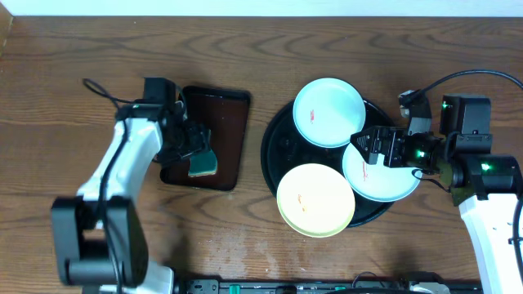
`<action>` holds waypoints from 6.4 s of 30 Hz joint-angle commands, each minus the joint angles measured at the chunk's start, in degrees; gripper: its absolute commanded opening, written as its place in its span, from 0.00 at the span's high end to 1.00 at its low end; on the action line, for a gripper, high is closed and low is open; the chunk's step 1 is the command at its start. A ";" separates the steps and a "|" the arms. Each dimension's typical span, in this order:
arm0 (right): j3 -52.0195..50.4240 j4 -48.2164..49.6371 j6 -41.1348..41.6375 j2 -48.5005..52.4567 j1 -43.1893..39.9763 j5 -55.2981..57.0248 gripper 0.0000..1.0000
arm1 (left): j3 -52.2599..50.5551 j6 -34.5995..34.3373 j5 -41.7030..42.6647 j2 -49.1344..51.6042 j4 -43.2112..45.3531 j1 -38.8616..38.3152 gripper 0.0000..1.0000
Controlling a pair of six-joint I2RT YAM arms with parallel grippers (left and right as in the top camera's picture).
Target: Clean dirty plates on tray and stack at the side
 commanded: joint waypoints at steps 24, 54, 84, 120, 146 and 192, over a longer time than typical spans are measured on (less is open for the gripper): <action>0.98 -0.44 2.05 -0.28 0.72 -1.09 0.07 | 2.32 0.02 -6.71 -0.04 -0.57 -4.42 0.46; -4.09 -6.19 5.66 3.08 9.18 19.08 0.33 | 4.13 0.52 -6.21 -7.63 -5.70 -4.57 0.93; -3.72 -10.88 6.29 31.12 13.57 15.67 0.59 | 4.20 3.45 -0.63 -17.97 -11.52 -4.57 0.93; -9.81 10.05 12.98 31.95 14.64 29.31 0.99 | 4.15 -4.68 1.95 -16.31 -5.55 -17.25 0.93; -9.81 10.27 14.03 31.95 15.89 35.32 0.99 | 4.15 -24.28 11.80 13.99 21.73 -40.35 0.93; -9.81 10.60 12.94 31.95 15.89 35.41 0.99 | 5.31 -18.12 16.22 21.84 26.34 -46.21 0.92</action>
